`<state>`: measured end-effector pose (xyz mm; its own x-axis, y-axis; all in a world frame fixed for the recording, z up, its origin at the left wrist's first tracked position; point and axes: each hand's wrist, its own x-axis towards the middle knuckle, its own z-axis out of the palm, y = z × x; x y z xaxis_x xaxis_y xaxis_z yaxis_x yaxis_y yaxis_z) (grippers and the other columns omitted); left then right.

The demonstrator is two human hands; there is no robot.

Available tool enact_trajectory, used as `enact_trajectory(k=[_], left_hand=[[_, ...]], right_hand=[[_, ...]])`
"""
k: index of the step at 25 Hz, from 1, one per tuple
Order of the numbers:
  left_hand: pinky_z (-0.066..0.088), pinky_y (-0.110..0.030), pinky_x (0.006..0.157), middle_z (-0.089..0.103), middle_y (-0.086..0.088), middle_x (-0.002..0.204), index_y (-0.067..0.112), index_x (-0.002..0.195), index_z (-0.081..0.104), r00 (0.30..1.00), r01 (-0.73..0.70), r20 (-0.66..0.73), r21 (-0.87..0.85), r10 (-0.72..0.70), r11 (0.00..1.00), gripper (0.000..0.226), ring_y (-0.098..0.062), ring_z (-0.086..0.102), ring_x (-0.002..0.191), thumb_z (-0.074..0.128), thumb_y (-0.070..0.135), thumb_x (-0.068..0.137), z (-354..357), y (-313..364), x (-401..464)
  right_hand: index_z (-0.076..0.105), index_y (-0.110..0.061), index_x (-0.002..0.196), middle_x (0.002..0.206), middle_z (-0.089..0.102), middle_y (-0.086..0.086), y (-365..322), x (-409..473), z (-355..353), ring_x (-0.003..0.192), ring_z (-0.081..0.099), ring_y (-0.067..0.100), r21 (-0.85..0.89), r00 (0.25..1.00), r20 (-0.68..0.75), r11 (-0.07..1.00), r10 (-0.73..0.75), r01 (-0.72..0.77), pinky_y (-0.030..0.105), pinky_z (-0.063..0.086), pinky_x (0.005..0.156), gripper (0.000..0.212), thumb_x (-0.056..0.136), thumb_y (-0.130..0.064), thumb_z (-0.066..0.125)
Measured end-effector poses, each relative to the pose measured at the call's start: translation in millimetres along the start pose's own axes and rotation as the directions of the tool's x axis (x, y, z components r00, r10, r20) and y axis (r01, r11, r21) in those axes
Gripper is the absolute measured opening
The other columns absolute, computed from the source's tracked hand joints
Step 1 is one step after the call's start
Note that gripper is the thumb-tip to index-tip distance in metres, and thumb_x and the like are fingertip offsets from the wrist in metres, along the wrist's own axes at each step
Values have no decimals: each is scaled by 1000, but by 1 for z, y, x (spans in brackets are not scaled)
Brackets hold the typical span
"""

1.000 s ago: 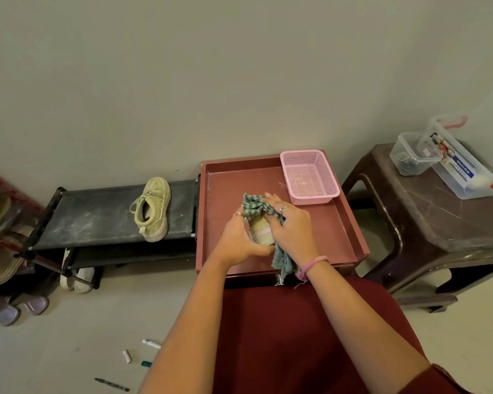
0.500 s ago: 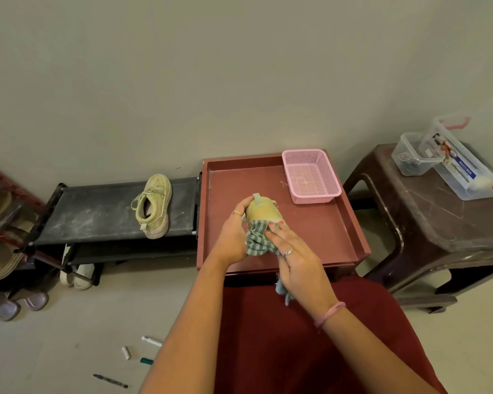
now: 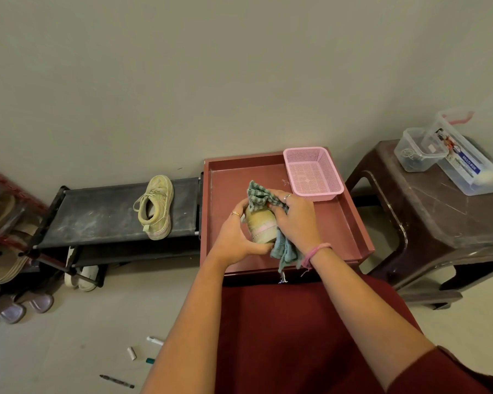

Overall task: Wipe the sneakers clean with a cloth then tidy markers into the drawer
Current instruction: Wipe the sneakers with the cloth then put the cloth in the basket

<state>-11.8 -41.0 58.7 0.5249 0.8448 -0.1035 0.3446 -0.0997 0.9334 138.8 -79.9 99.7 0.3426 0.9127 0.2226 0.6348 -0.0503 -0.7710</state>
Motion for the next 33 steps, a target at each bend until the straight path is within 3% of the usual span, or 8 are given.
enact_trajectory(k=[5, 8, 10, 18, 21, 25, 30, 33], left_hand=[[45, -12, 89, 58, 10, 119, 20, 138, 34, 999, 22, 33, -60, -20, 998, 99, -2, 60, 108, 87, -2, 58, -8, -5, 1], [41, -30, 107, 46, 17, 134, 29, 143, 28, 999, 31, 27, -35, -30, 999, 98, -2, 48, 125, 86, 28, 63, -15, -9, -2], [35, -34, 113, 41, 16, 141, 31, 144, 27, 1000, 6, 6, 29, -6, 1000, 95, -3, 40, 134, 85, 24, 70, -19, -11, -4], [50, -31, 96, 53, 7, 129, 30, 146, 22, 995, 55, 81, 63, -60, 997, 113, -14, 56, 118, 82, 13, 52, -48, -19, -17], [50, -32, 97, 49, 14, 129, 30, 147, 20, 991, 81, 89, 159, -96, 984, 112, -8, 53, 117, 82, 17, 55, -54, -20, -25], [42, -24, 101, 44, 10, 138, 27, 148, 22, 996, 65, 39, 199, -74, 978, 117, -4, 47, 123, 90, 30, 53, -51, -20, -24], [46, -20, 94, 61, 3, 123, 14, 144, 31, 999, 0, 44, 140, -6, 990, 107, -5, 60, 112, 91, 10, 55, -45, -25, -18], [47, -14, 91, 61, 11, 119, 19, 140, 35, 999, 33, -20, 66, -32, 997, 101, 4, 60, 108, 90, 5, 57, -37, -20, -18]], right_hand=[[58, -15, 128, 136, 54, 1, 3, -43, 16, 131, 44, 13, -71, 982, 127, 986, -143, 153, 11, 22, 109, 46, 87, 4, 51], [54, -3, 129, 140, 45, 10, 15, -74, 20, 139, 28, 14, 9, 927, 201, 947, -316, 321, 28, 17, 114, 51, 86, -30, 57], [56, 1, 127, 138, 47, 13, 16, -79, 22, 136, 29, 18, 12, 941, 147, 952, -306, 307, 23, 15, 115, 54, 81, -28, 54], [59, -13, 126, 130, 53, -7, -4, -67, 44, 125, 40, -2, 155, 994, 57, 985, -90, 80, 16, 27, 111, 50, 83, 10, 47], [62, -11, 124, 125, 62, -1, 5, -58, 48, 119, 54, 10, 167, 999, 31, 986, 8, -13, 28, 39, 107, 45, 84, 8, 52], [62, -11, 123, 119, 66, 5, -1, -45, 54, 115, 58, 21, 170, 982, 0, 968, 188, -185, 22, 41, 99, 37, 88, 0, 55], [58, -19, 129, 139, 50, 5, -8, -79, 65, 135, 37, 17, 74, 973, 180, 988, -146, 135, 31, 24, 115, 48, 88, 5, 54], [58, -20, 129, 139, 50, 2, -2, -65, 65, 135, 38, 15, -35, 991, 86, 994, -102, 105, 26, 25, 113, 50, 87, 6, 49]])
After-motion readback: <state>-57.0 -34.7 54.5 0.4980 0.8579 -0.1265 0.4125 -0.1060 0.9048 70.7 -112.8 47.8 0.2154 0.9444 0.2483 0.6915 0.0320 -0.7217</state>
